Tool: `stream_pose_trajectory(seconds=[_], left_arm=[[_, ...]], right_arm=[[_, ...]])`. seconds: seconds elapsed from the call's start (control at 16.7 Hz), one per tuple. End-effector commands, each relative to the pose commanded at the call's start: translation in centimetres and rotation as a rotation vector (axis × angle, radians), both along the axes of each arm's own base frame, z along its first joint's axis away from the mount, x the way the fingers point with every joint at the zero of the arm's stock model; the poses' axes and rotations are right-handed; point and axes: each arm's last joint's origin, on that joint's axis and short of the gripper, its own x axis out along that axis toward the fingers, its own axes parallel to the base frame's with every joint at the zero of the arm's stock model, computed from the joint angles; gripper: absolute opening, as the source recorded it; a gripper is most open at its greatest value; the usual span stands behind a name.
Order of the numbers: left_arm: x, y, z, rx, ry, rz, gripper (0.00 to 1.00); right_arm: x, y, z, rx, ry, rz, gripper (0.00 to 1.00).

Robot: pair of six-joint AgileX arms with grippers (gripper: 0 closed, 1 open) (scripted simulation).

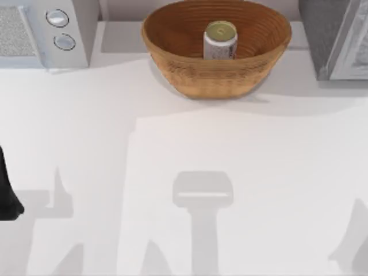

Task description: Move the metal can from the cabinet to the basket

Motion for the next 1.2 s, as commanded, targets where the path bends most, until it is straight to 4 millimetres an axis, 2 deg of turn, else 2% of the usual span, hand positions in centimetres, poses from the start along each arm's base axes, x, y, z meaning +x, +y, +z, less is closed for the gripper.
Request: stream_pose_trajectory(seconds=[0.18, 0.3, 0.78, 1.02, 1.2], left_arm=[[0.0, 0.0, 0.0, 0.0, 0.0, 0.0, 1.0], [0.0, 0.0, 0.0, 0.0, 0.0, 0.0, 1.0], [0.0, 0.0, 0.0, 0.0, 0.0, 0.0, 1.0], [0.0, 0.0, 0.0, 0.0, 0.0, 0.0, 1.0], [0.0, 0.0, 0.0, 0.0, 0.0, 0.0, 1.0]], right_arm=[[-0.6, -3.0, -1.3, -0.002, -0.002, 0.007, 1.0], [-1.1, -4.2, -1.9, -0.007, -0.005, 0.01, 1.0], [-1.2, -4.8, -2.0, -0.006, -0.004, 0.011, 1.0], [-0.1, -7.3, 0.4, -0.004, -0.002, 0.003, 1.0], [1.1, -9.8, 4.1, 0.009, 0.006, 0.003, 1.0]])
